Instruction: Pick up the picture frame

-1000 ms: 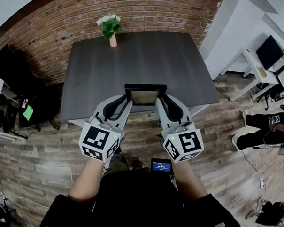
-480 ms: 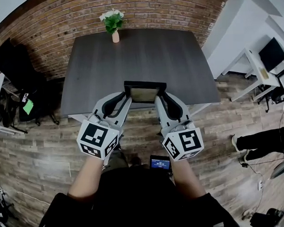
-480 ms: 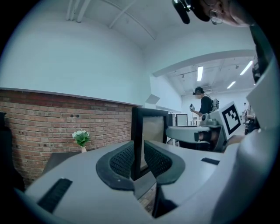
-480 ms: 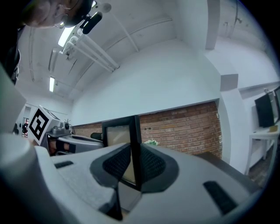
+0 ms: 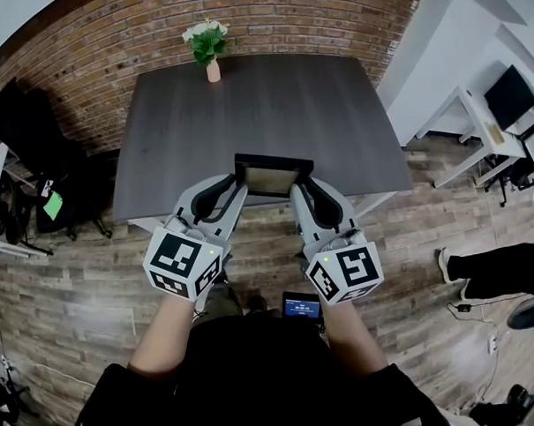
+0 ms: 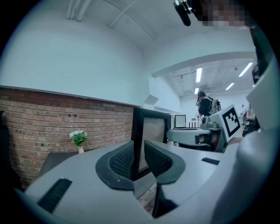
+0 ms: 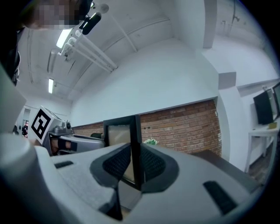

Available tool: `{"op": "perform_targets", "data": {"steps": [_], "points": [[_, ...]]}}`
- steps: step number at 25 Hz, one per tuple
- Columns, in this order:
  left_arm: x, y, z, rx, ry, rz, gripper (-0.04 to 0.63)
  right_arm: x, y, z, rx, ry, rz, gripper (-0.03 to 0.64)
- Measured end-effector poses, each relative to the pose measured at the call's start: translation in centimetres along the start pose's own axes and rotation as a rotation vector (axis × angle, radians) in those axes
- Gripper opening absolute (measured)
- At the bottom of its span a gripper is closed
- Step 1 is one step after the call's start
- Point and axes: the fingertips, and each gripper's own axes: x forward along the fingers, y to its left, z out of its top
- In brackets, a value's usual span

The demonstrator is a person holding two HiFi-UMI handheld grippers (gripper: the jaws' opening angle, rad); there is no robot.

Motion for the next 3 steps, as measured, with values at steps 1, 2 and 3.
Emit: {"op": "perform_targets", "data": {"steps": [1, 2, 3], "points": [[0.14, -0.13, -0.05, -0.001, 0.0, -0.002, 0.068, -0.04, -0.19, -0.01, 0.001, -0.001, -0.001, 0.072], [0.28, -0.27, -0.12, -0.002, 0.0, -0.005, 0.069, -0.09, -0.38, -0.02, 0.002, -0.001, -0.001, 0.072], [0.43, -0.4, -0.21, -0.004, 0.0, -0.007, 0.068, -0.14, -0.58, -0.03, 0.002, -0.003, -0.002, 0.072]]}}
